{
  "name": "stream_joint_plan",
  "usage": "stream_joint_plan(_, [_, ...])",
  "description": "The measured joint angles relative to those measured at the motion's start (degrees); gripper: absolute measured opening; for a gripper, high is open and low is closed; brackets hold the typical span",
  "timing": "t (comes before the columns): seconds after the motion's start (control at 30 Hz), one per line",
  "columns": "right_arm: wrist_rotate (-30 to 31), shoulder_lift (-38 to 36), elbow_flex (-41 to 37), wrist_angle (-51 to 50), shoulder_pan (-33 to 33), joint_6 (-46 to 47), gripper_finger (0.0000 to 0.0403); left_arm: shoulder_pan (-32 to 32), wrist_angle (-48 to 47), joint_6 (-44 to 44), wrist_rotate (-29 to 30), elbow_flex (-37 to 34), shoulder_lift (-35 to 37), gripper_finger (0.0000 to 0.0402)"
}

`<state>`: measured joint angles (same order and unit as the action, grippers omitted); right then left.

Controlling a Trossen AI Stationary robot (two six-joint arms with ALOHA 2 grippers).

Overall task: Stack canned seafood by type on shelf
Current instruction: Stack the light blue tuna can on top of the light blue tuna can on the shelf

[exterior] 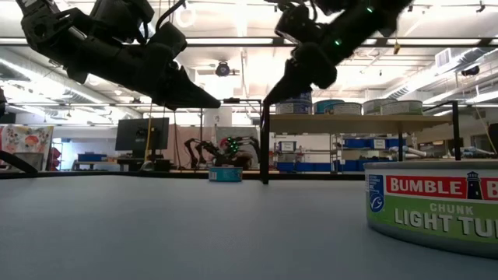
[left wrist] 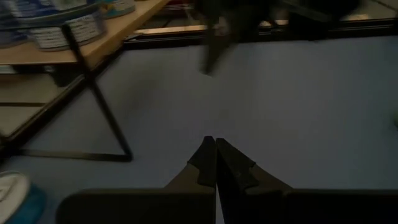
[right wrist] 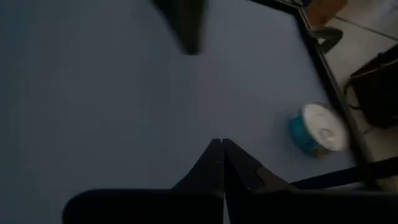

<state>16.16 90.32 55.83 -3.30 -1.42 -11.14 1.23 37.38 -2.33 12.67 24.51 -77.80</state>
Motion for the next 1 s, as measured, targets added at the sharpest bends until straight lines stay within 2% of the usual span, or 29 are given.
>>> stream_joint_plan(0.1, [2.9,0.0,-4.2,5.7,-4.2,3.5,0.0003,0.0,0.2,0.0,4.5,0.0,0.0,0.0003])
stream_joint_plan(0.2, [7.5,0.0,-6.4,6.1,-9.4,8.6,0.0002,-0.1,0.3,0.0,6.2,0.0,0.0,0.0003])
stream_joint_plan(0.37, [15.6,0.0,-8.5,6.2,-18.1,16.3,0.0002,-2.2,0.5,1.3,5.7,0.2,0.0,0.0003])
stream_joint_plan(0.47, [19.1,0.0,-9.5,6.2,-22.3,20.0,0.0002,-5.4,-1.6,1.7,1.0,0.3,0.0,0.0003])
stream_joint_plan(0.57, [21.4,0.0,-10.4,6.2,-25.7,21.3,0.0005,-9.4,-9.3,2.8,-3.6,2.4,0.0,0.0003])
stream_joint_plan(0.73, [23.0,0.0,-11.3,6.1,-29.5,21.7,0.0004,-15.3,-24.1,-0.3,-5.3,8.7,0.0,0.0003])
stream_joint_plan(0.87, [23.9,0.0,-11.3,6.5,-30.1,21.7,0.0003,-19.7,-32.7,-5.3,-6.5,14.5,0.0,0.0003])
stream_joint_plan(1.0, [23.9,0.0,-11.3,8.9,-29.3,21.7,0.0004,-24.7,-41.8,-7.7,-12.7,19.9,0.0,0.0003])
